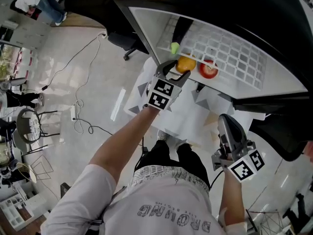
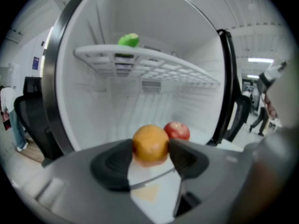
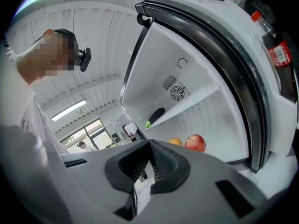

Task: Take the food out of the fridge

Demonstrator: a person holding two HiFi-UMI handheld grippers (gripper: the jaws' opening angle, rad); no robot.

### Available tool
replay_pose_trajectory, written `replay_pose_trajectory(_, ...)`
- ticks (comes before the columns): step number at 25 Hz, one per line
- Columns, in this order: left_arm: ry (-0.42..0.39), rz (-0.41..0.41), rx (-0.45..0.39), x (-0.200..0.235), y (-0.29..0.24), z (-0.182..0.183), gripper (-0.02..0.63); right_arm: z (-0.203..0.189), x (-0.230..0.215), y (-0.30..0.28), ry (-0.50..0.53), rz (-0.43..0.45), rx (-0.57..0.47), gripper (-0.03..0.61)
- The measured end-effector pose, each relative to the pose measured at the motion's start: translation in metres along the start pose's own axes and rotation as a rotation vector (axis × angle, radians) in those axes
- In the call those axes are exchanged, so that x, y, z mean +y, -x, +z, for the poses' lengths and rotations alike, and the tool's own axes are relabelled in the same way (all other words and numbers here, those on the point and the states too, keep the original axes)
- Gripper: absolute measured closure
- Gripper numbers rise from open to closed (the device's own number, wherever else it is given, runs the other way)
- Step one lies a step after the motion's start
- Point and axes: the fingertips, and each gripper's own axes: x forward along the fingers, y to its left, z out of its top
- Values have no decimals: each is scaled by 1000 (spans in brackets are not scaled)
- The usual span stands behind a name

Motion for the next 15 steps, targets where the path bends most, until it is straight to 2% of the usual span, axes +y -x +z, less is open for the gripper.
replay_pose_trajectory(15,-16,-34,-35,-14,50,20,362,12,34,22,24,-22,-83,589)
